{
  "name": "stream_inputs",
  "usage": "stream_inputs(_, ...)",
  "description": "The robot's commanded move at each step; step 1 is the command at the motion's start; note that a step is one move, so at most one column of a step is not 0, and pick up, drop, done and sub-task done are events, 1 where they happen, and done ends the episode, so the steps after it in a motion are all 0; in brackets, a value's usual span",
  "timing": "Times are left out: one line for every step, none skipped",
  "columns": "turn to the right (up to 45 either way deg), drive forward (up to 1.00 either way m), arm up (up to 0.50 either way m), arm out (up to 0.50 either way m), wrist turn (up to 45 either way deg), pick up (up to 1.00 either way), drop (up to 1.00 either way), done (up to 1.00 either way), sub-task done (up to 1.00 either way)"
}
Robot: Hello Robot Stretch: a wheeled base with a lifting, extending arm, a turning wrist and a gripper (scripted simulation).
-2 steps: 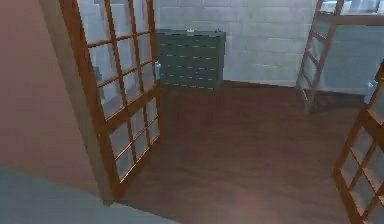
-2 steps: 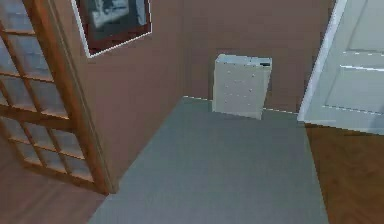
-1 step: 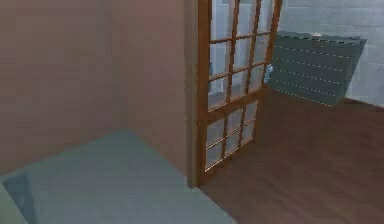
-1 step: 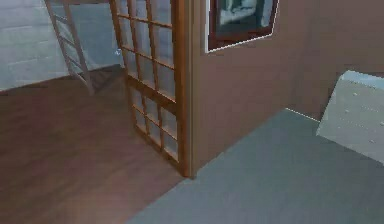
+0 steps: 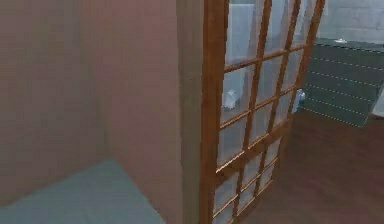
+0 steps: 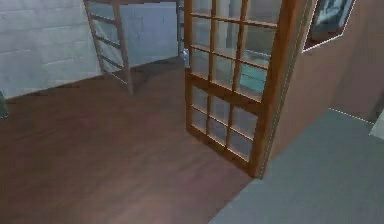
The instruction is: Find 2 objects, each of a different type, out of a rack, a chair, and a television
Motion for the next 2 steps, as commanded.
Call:
stream_inputs(-45.0,0.00,0.00,0.00,0.0,0.00,0.00,0.00,0.00)
stream_inputs(-9.0,0.00,0.00,0.00,0.0,0.00,0.00,0.00,0.00)
